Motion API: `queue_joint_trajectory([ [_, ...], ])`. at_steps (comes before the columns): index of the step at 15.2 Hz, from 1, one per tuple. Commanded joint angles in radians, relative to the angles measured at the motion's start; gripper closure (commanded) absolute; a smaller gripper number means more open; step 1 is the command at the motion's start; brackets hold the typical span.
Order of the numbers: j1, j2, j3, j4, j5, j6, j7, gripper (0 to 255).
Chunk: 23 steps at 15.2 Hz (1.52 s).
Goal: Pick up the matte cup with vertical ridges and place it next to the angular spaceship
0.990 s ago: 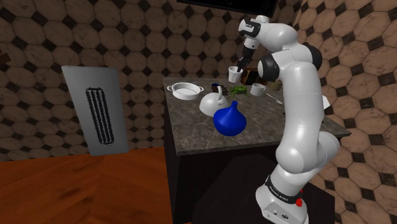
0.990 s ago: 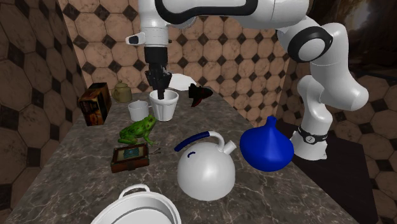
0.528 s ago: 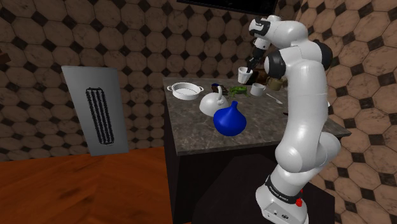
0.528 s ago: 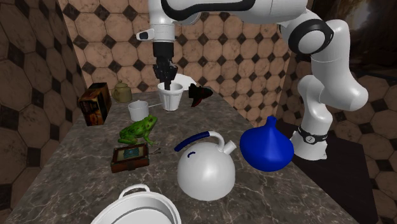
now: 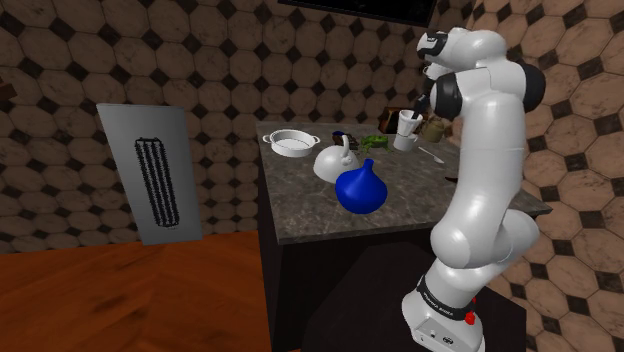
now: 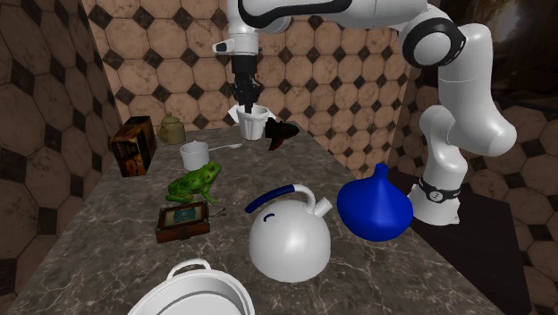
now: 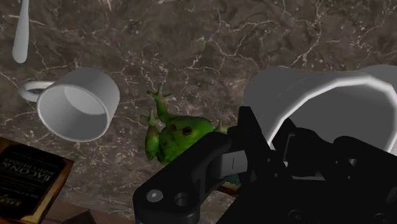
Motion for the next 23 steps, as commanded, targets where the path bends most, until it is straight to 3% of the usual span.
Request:
queue_joint_trajectory([
  [1, -0.033, 0.001, -0.009, -0.006, 0.003, -0.002, -0.044, 255],
  [8, -0.163, 0.024, -0.036, 0.022, 0.019, -0.039, -0.187, 255],
  [11, -0.248, 0.058, -0.043, 0.071, 0.038, -0.071, -0.26, 255],
  [23, -0.203, 0.051, -0.041, -0.109, 0.039, 0.091, -0.294, 255],
])
